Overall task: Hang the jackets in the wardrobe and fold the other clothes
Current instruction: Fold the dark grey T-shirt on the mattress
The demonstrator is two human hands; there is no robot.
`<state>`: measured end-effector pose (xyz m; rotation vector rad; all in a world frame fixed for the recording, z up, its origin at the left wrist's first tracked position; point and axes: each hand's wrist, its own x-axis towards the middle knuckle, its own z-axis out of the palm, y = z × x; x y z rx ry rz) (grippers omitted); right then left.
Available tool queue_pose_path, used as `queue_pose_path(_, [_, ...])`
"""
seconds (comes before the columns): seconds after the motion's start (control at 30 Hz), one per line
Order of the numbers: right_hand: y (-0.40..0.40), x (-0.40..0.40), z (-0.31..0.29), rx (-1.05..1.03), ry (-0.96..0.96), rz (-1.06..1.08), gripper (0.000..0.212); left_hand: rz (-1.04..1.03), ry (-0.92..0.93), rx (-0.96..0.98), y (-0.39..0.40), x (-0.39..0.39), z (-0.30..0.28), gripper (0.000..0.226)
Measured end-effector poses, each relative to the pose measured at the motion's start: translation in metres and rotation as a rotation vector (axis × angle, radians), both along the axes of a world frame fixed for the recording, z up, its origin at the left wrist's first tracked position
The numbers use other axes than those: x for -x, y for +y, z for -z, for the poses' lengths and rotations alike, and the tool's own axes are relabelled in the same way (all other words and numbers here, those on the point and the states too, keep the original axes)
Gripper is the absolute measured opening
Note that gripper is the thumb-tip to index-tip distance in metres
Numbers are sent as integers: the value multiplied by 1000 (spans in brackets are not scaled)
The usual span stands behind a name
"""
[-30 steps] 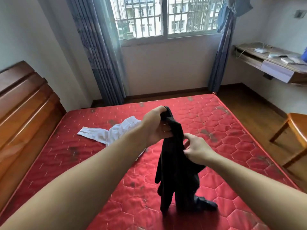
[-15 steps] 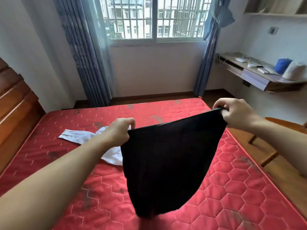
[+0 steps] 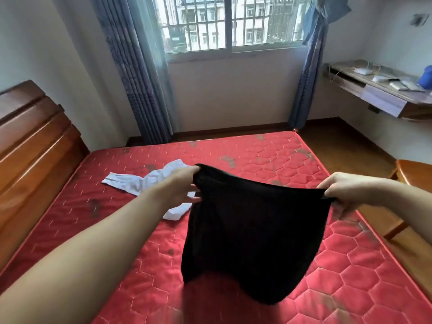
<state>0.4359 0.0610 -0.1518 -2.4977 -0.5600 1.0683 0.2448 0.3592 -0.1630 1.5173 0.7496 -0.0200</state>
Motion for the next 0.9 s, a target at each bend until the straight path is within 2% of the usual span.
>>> queue_pose_path(0.07, [-23, -10, -1, -44, 12, 16, 33, -107, -25, 8, -31, -13, -1, 22])
queue_pose_path(0.13, [-42, -13, 0, -4, -42, -19, 23, -124, -37, -13, -62, -26, -8, 17])
queue_pose_path(0.2, [-55, -10, 8, 138, -210, -124, 19, -65, -32, -104, -89, -36, -19, 14])
queue_pose_path(0.23, [-60, -6, 15, 223, -337, -173, 28, -6, -23, -167, -101, -39, -25, 12])
queue_pose_path(0.3, [-65, 2, 30, 291, -549, -224, 38, 138, 33, -361, -116, -41, -37, 4])
queue_pose_path(0.4, [-75, -10, 22, 191, -720, -112, 21, 361, 223, -769, -122, -35, -52, 16])
queue_pose_path(0.43, [-81, -15, 14, 171, -755, -86, 21, 382, 267, -838, -124, -32, -56, 20])
queue_pose_path(0.5, [-83, -19, 7, 89, -743, -130, 23, 365, 236, -798, -131, -30, -62, 25])
queue_pose_path(0.53, [-79, -13, 9, -23, -670, -200, 22, 352, 191, -753, -137, -33, -65, 27])
queue_pose_path(0.6, [-59, 19, 17, -318, -388, -335, 13, 347, 91, -687, -153, -42, -72, 30])
queue_pose_path(0.63, [-45, 39, 21, -431, -236, -367, 24, 352, 49, -671, -162, -47, -75, 30])
queue_pose_path(0.67, [-32, 56, 27, -533, -139, -364, 29, 354, 18, -670, -169, -51, -78, 30])
queue_pose_path(0.7, [-19, 68, 33, -603, -113, -317, 24, 348, -4, -673, -172, -53, -81, 28])
queue_pose_path(0.8, [-2, 70, 55, -650, -263, -188, 16, 331, -19, -661, -166, -49, -87, 26])
queue_pose_path(0.9, [-11, 42, 76, -399, -488, -200, 11, 242, -17, -642, -144, -35, -91, 25])
